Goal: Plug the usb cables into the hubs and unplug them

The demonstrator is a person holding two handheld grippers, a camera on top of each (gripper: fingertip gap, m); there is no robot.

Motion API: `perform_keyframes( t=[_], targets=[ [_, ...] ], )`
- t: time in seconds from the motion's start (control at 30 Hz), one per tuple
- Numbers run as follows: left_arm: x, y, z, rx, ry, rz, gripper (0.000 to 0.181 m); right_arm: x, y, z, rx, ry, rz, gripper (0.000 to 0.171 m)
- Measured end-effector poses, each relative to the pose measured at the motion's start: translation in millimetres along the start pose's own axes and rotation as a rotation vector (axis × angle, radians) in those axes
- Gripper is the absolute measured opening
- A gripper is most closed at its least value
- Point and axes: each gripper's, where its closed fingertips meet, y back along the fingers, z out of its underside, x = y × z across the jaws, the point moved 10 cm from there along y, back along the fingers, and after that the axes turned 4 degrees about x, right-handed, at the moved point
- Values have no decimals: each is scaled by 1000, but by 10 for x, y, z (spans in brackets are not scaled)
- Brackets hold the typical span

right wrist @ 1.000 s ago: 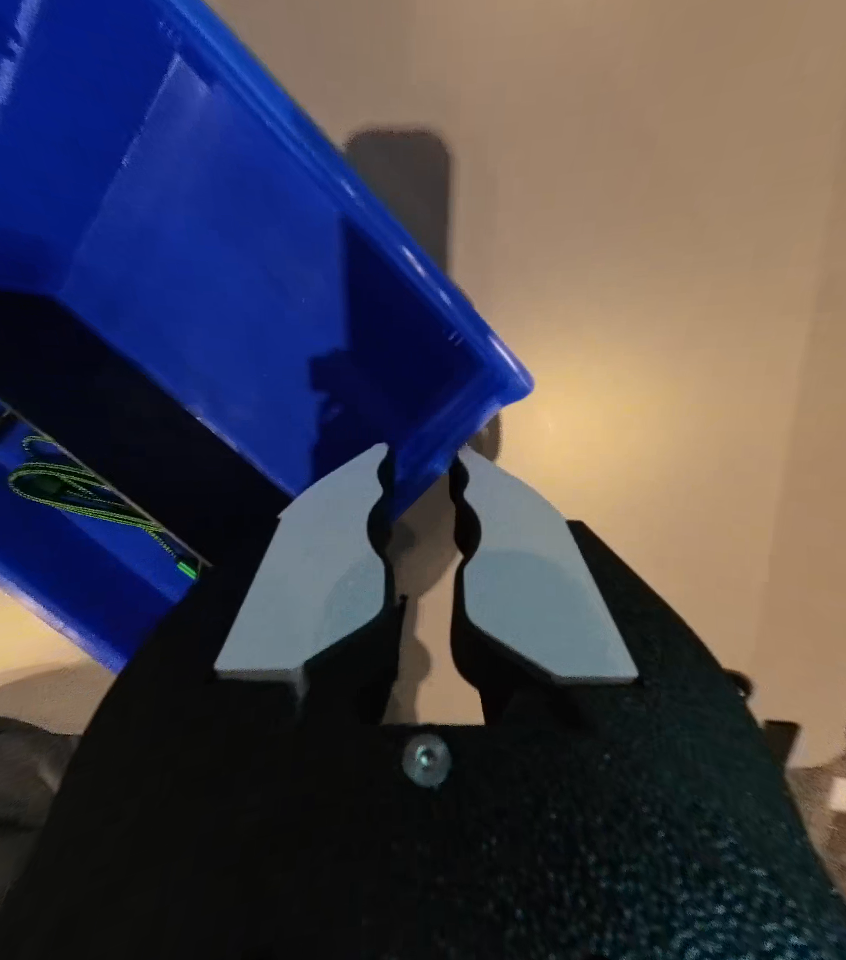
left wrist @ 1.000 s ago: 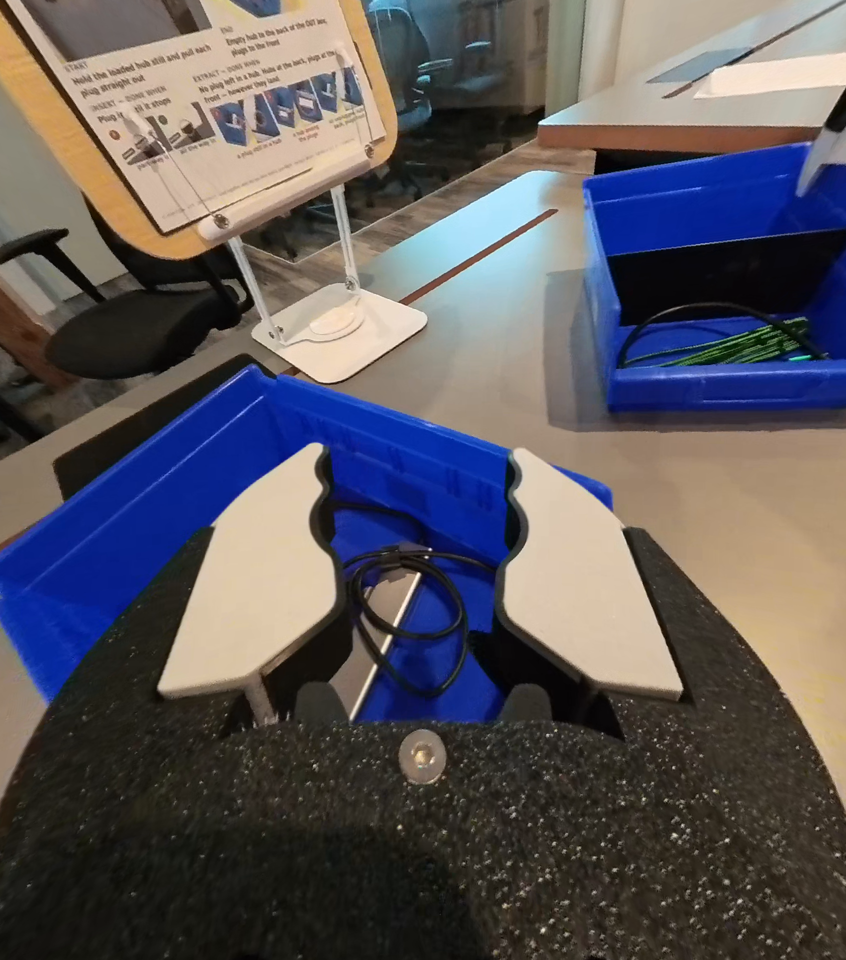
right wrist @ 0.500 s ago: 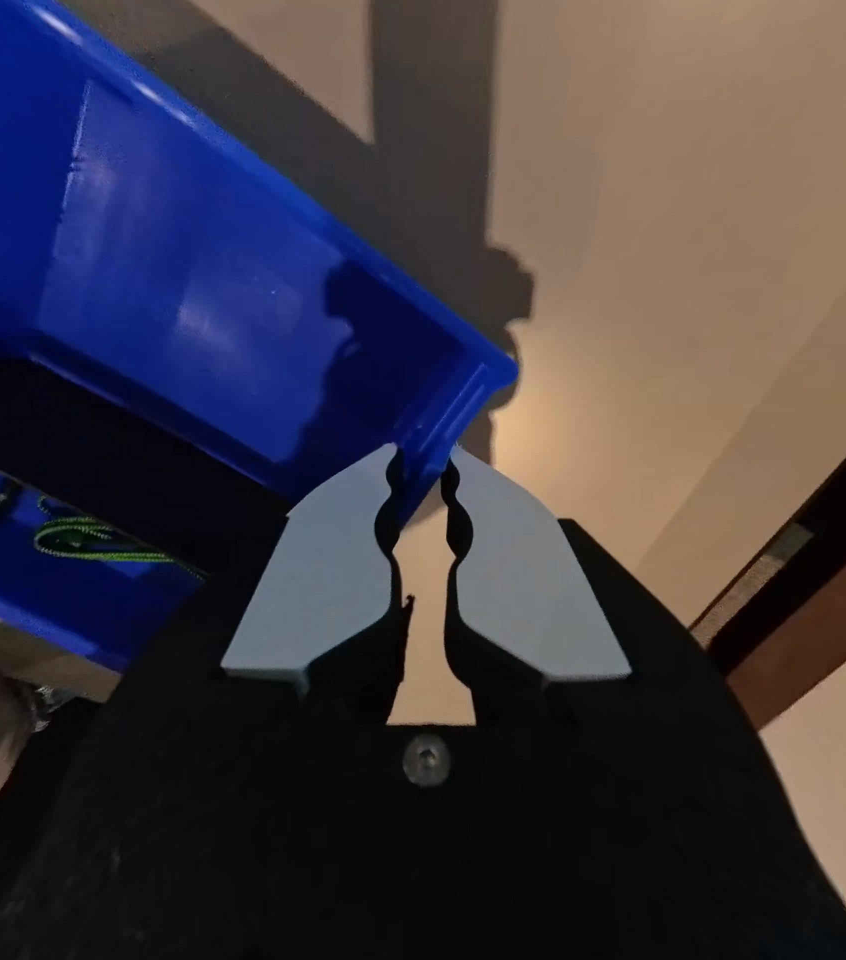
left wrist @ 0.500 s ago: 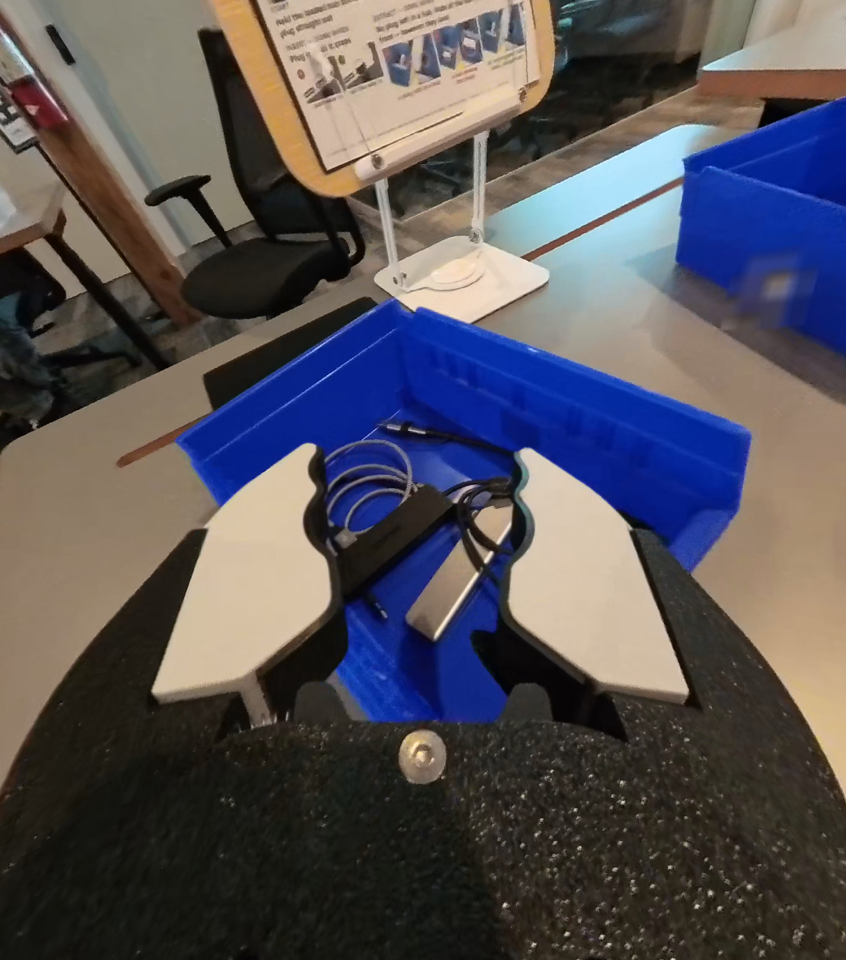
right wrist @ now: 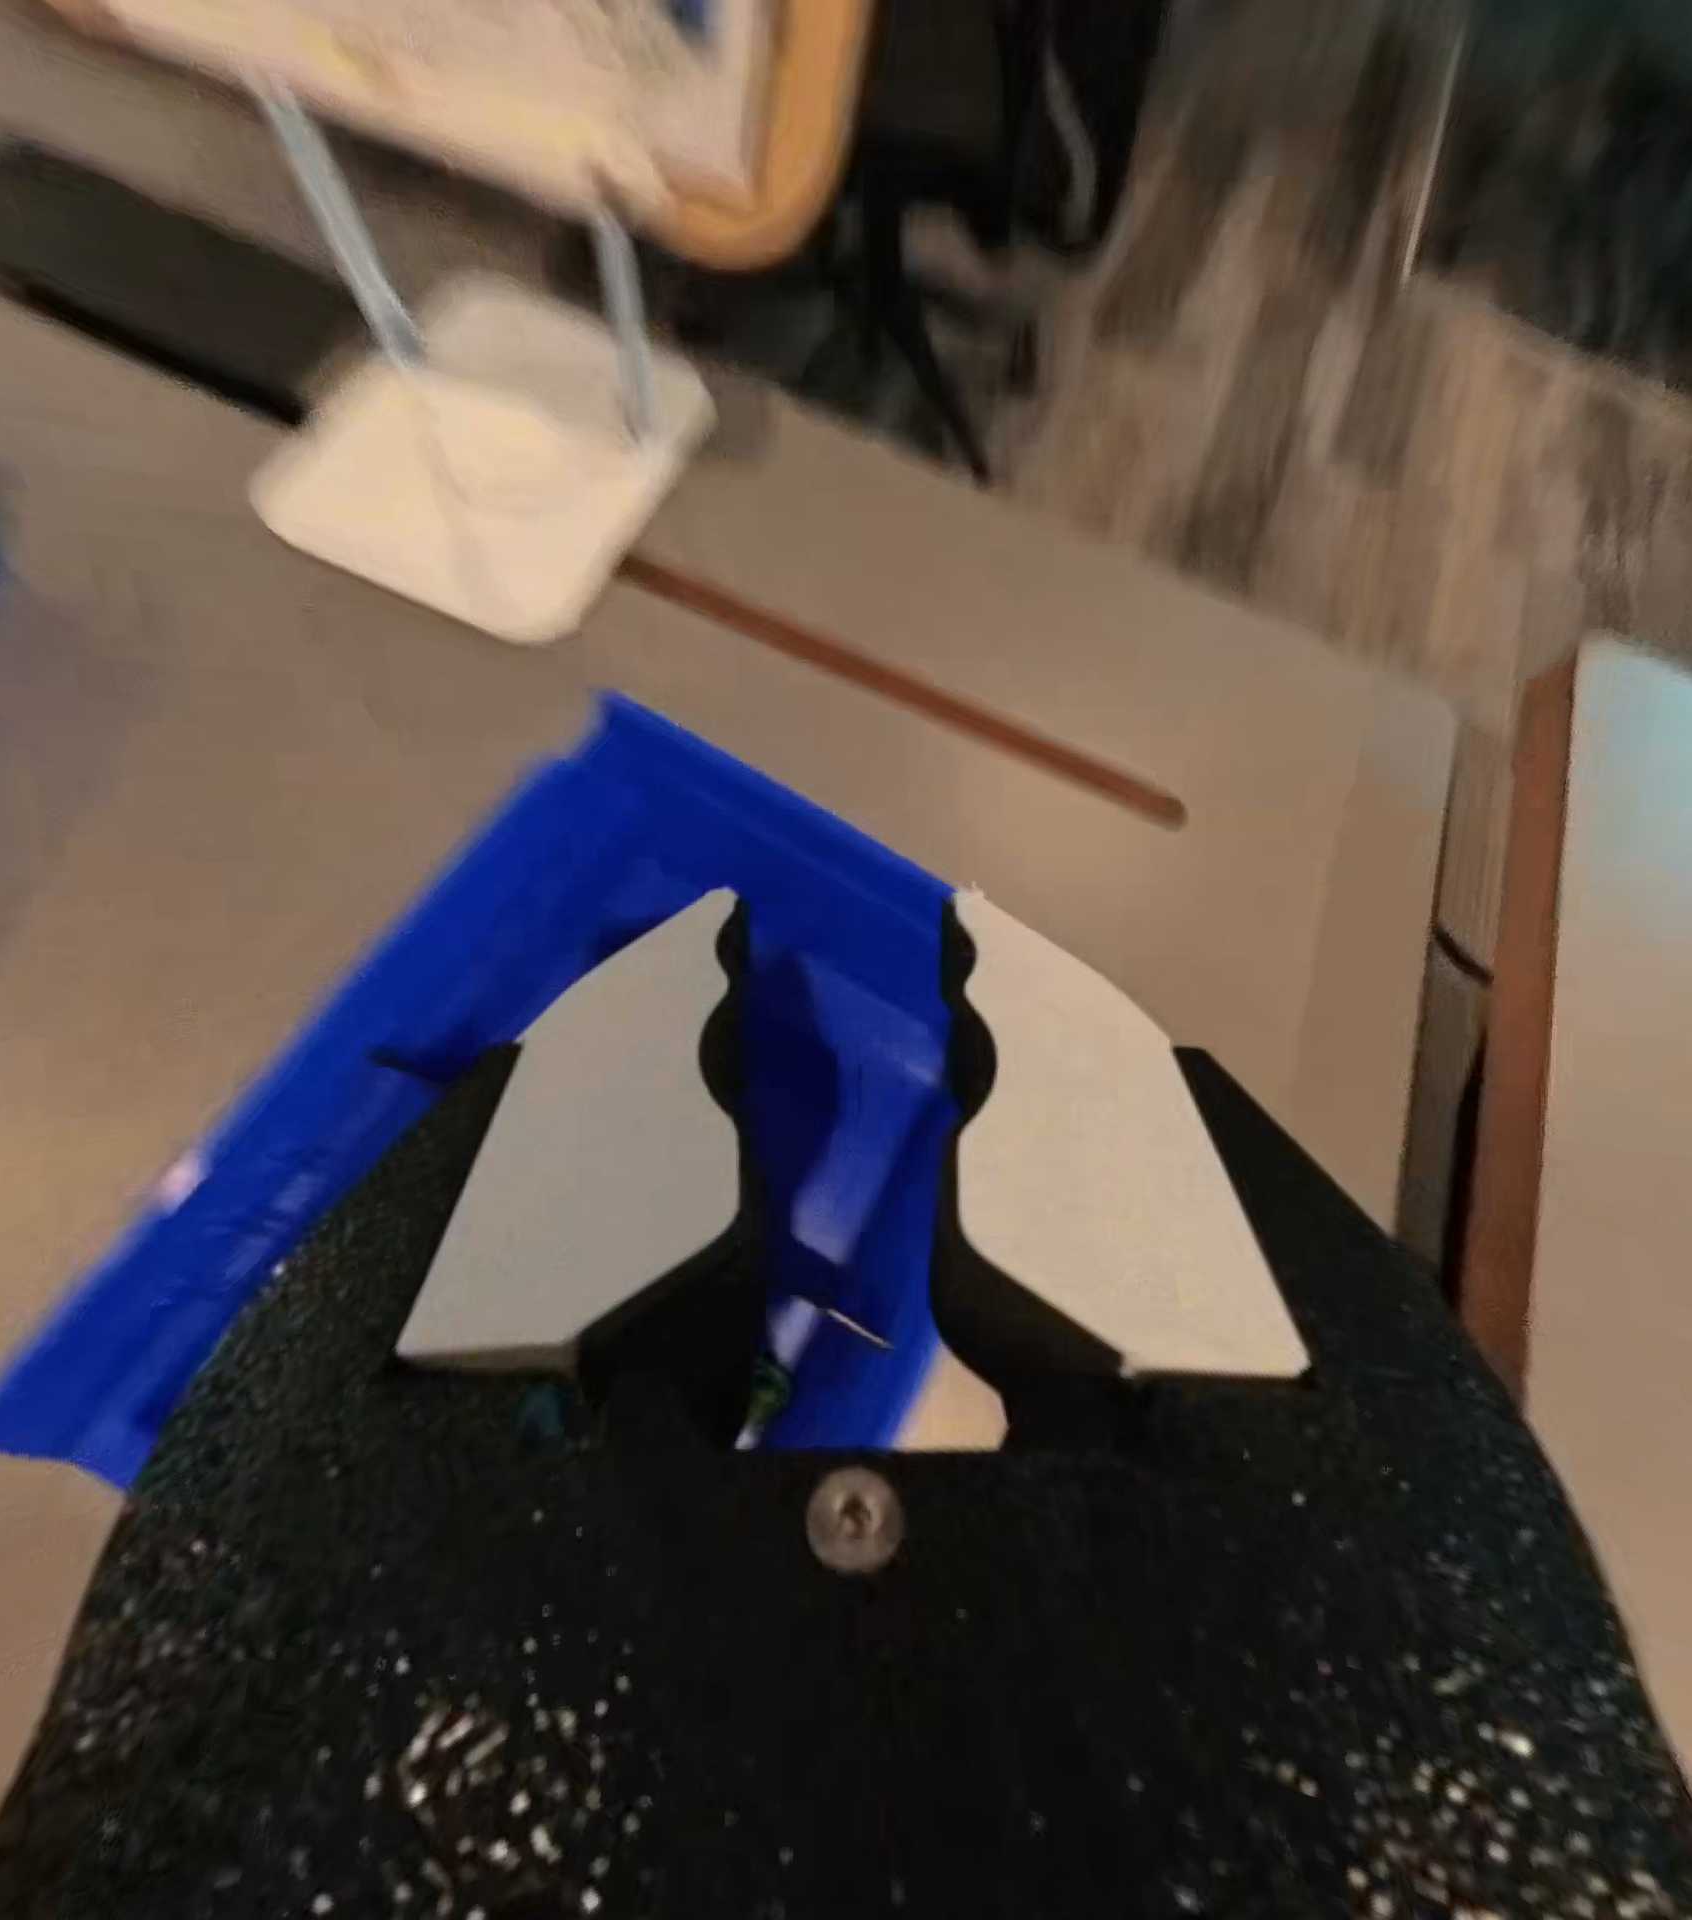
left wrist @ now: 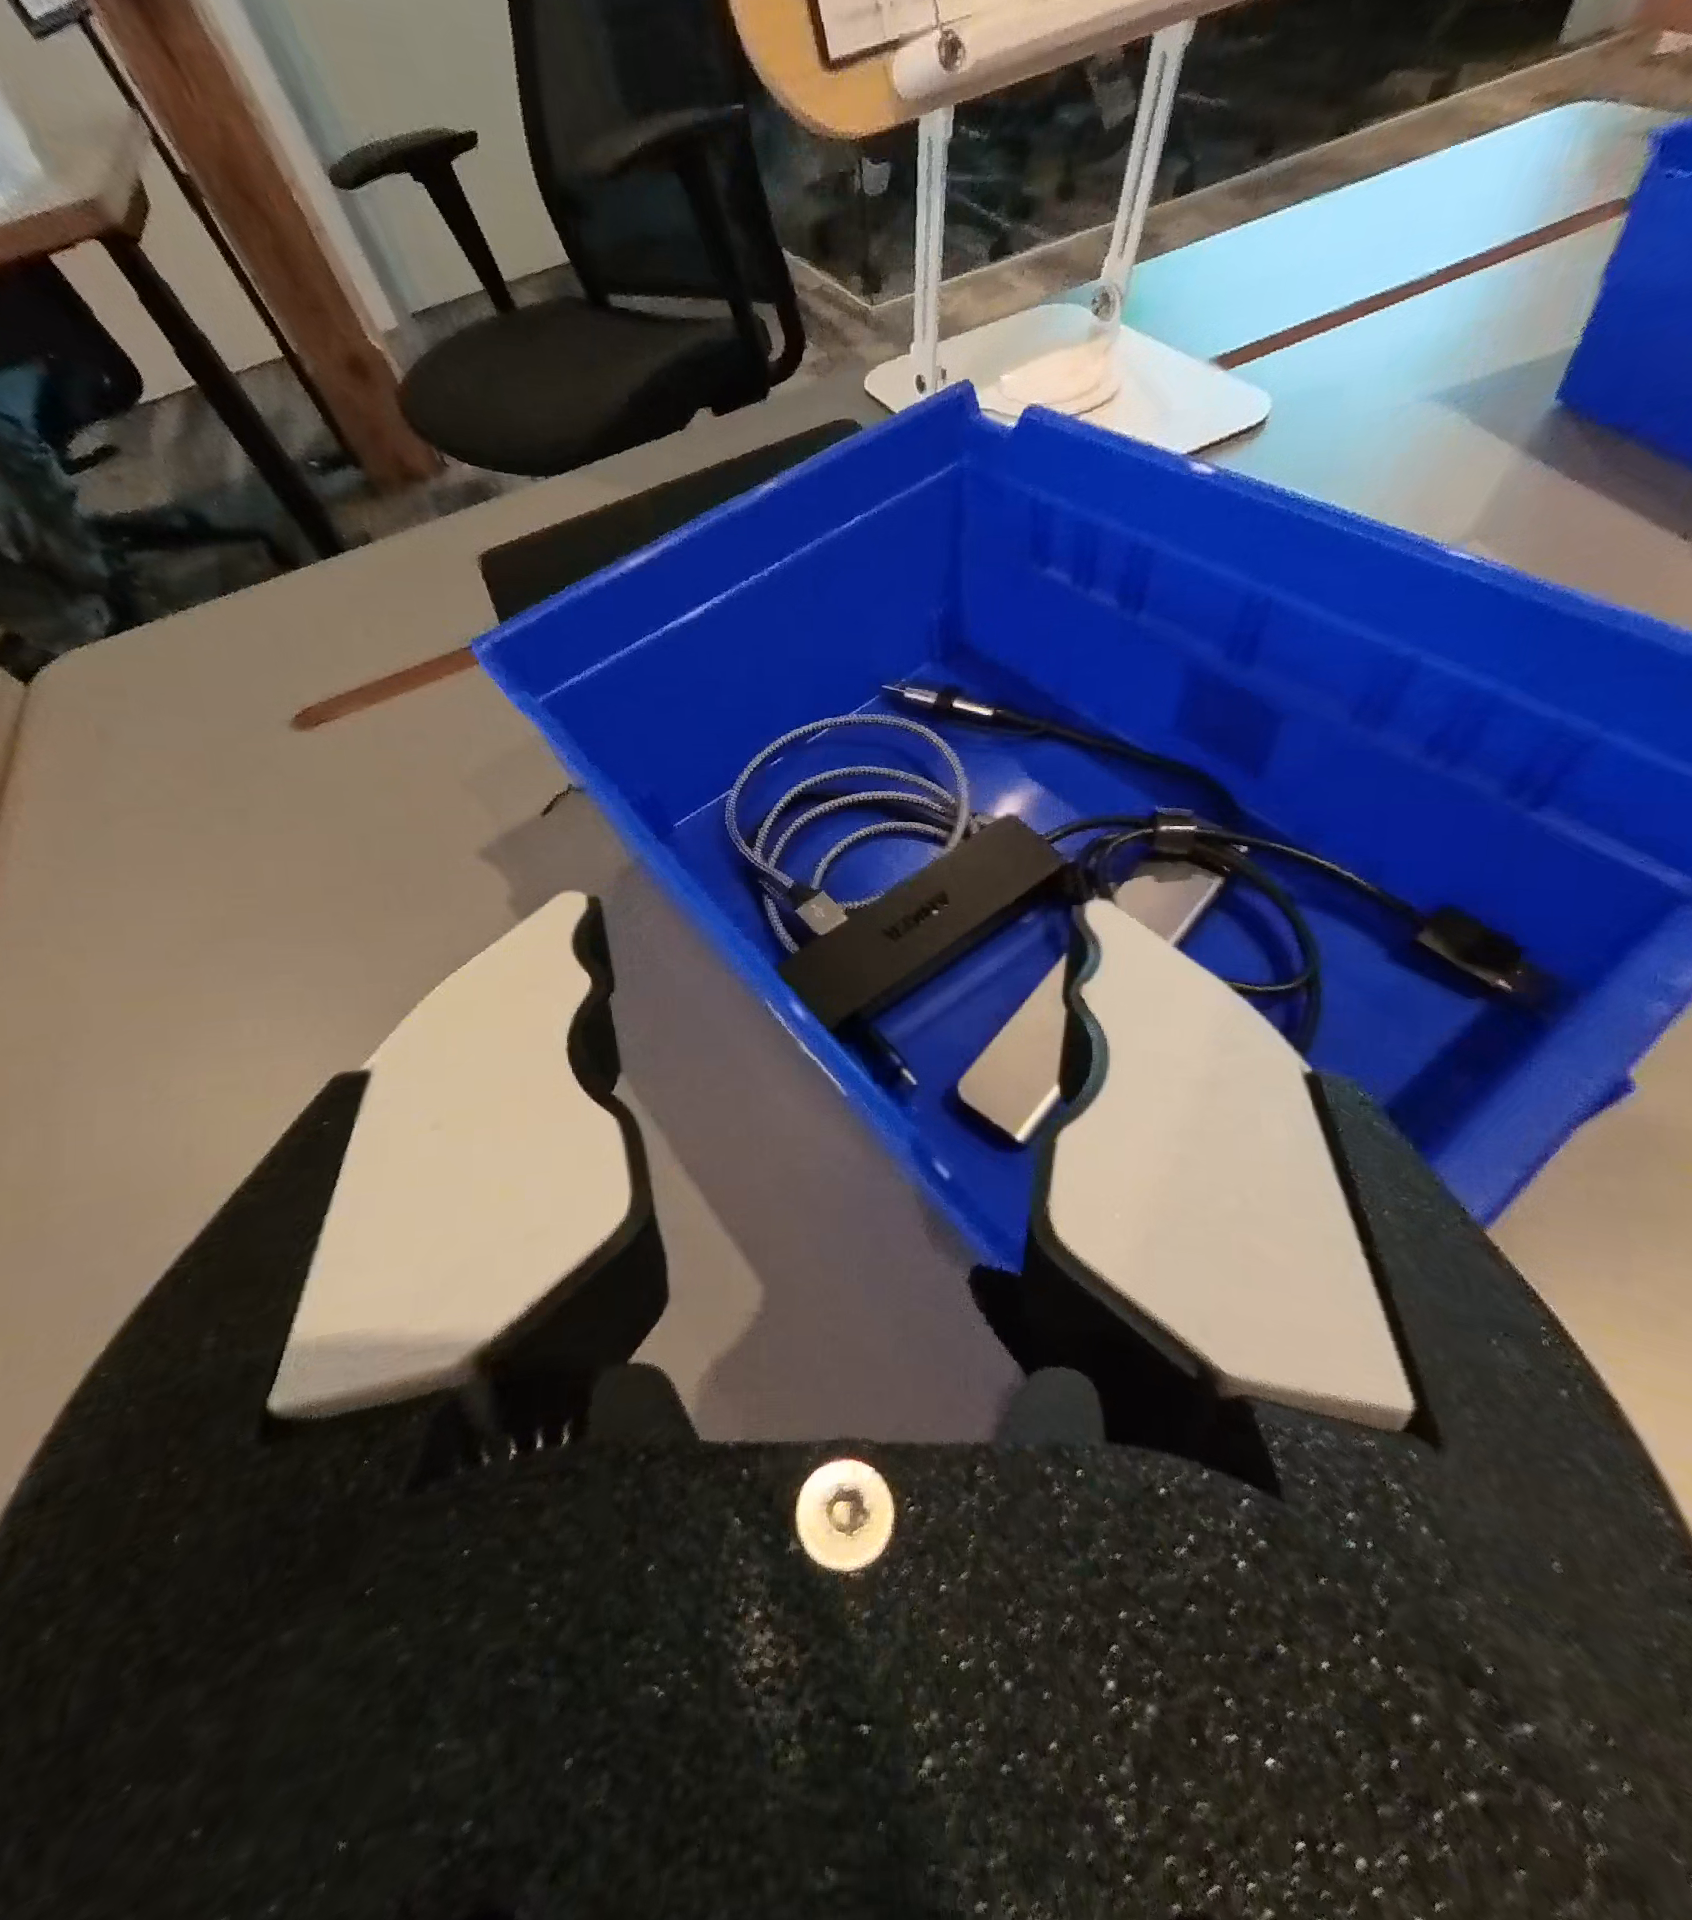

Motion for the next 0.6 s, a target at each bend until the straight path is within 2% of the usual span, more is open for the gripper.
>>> perform_keyframes(
  t=[0.03, 0.2, 0.3, 0.4, 0.53, 0.6],
  targets=[
    [-3, -37, -9, -37, 5, -8, 85, -184, 140, -61, 81, 5, -29, 34],
    [-19, -212, -41, -302, 23, -30, 89, -1148, 651, -151, 323, 126, -175, 43],
    [-48, -319, -40, -459, 34, -50, 90, -1577, 801, -95, 370, 231, -192, 40],
    [-36, -445, -30, -523, -83, -93, 91, -1912, 866, -45, 403, 289, -264, 38],
    [25, -566, 53, -678, -112, -67, 75, -2350, 840, -20, 482, 266, -482, 36],
    [-5, -611, 97, -735, -82, -75, 53, -2545, 783, 2, 494, 285, -558, 36]
  ],
)
